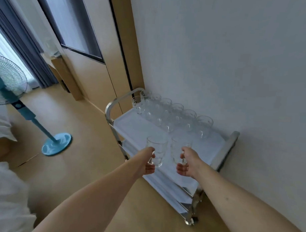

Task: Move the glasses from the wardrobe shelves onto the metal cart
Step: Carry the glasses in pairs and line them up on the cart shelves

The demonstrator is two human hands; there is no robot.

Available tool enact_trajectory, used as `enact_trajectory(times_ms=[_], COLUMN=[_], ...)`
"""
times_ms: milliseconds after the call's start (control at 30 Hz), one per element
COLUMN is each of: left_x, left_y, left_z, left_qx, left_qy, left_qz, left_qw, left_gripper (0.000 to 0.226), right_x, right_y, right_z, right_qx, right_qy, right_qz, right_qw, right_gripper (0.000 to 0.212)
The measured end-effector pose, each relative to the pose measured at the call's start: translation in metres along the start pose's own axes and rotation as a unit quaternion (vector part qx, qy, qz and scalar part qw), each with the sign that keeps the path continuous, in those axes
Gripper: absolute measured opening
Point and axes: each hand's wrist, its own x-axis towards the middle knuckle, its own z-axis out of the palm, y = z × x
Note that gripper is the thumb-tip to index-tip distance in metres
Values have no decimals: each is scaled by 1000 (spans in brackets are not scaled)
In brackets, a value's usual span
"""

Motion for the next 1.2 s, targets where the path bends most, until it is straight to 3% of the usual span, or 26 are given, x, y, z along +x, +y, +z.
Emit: enact_trajectory(times_ms=[567, 633, 767, 933, 1067, 1200], left_x=[148, 157, 172, 184, 201, 219], left_y=[52, 54, 54, 56, 58, 56], left_z=[62, 68, 78, 89, 102, 106], left_qx=[10, -14, -53, 34, 125, 129], left_qy=[-141, -167, -197, -239, -211, -186], left_qz=[-88, -94, -93, -83, -47, -34], left_qw=[986, 981, 975, 967, 968, 973], left_gripper=[23, 9, 18, 16, 19, 13], right_x=[97, 100, 109, 120, 131, 142], right_y=[-23, -21, -18, -11, -13, -15], right_z=[-14, -14, -14, -13, -7, -5], right_qx=[115, 134, 132, 140, 147, 84], right_qy=[129, 138, 158, 164, 167, 178], right_qz=[58, 51, 44, 36, 21, 11], right_qw=[983, 980, 978, 976, 975, 980], right_gripper=[30, 29, 38, 37, 30, 25])
